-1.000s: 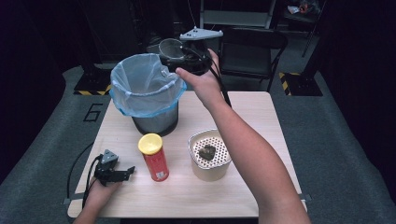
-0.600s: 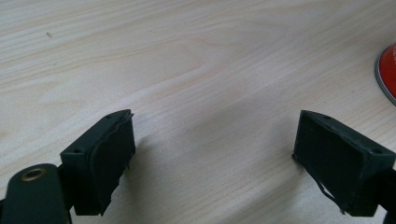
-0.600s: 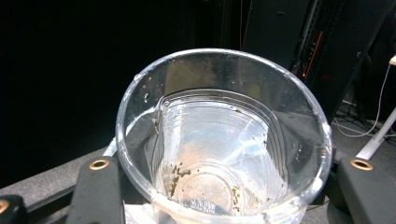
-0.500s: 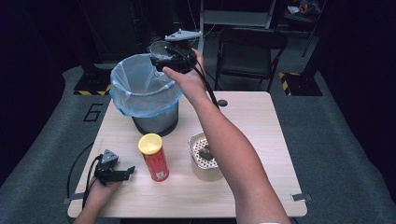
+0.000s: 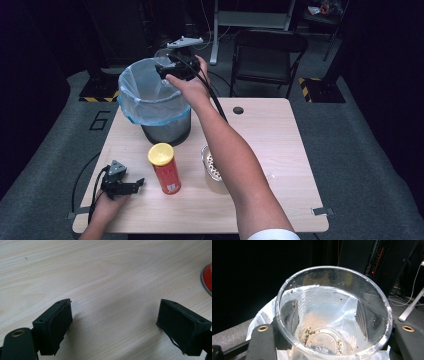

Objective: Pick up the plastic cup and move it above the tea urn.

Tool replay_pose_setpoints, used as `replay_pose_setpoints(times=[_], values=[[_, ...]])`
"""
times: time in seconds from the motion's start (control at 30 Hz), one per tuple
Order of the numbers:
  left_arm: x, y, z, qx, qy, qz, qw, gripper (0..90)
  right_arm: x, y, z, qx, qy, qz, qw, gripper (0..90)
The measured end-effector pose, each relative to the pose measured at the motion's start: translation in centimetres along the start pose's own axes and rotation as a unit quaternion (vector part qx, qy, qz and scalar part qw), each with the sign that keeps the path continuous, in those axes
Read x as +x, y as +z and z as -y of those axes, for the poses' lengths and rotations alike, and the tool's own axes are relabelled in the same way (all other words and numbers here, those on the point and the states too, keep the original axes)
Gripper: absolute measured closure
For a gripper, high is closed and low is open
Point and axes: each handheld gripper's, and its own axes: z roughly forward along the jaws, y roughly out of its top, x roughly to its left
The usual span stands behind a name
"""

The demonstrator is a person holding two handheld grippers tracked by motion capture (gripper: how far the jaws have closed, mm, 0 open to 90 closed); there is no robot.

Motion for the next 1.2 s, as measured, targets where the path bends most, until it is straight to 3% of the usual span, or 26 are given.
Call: replay_pose_setpoints(times=[0.43, 0.5, 0.57, 0.67, 0.97, 1.2], values=[[0.0, 0.0, 0.0, 0.000, 0.000, 0.000, 1.0000, 12.1, 0.8, 1.7, 0.7, 0.015, -0.006, 0.009, 0.9998, 32.6], [0.0, 0.0, 0.0, 0.000, 0.000, 0.000, 1.0000, 12.1, 1.0, 1.9, 0.9, 0.015, -0.004, 0.008, 0.9998, 27.1], [0.0, 0.0, 0.0, 0.000, 0.000, 0.000, 1.0000, 12.1, 1.0, 2.2, 1.1, 0.021, 0.003, -0.006, 0.9997, 12.9], [0.0, 0.0, 0.0, 0.000, 0.000, 0.000, 1.0000, 12.1, 0.9, 2.4, 1.7, 0.019, 0.019, -0.011, 0.9996, 9.1], [0.0, 0.0, 0.0, 0.000, 0.000, 0.000, 1.0000, 12.1, -0.6, 0.1, 2.2, 0.002, 0.001, -0.001, 1.0000, 13.4], [0.0, 0.0, 0.0, 0.000, 0.001, 0.000, 1.0000, 12.1, -1.6, -2.1, 3.3, -0.006, 0.005, 0.001, 1.0000, 16.4]])
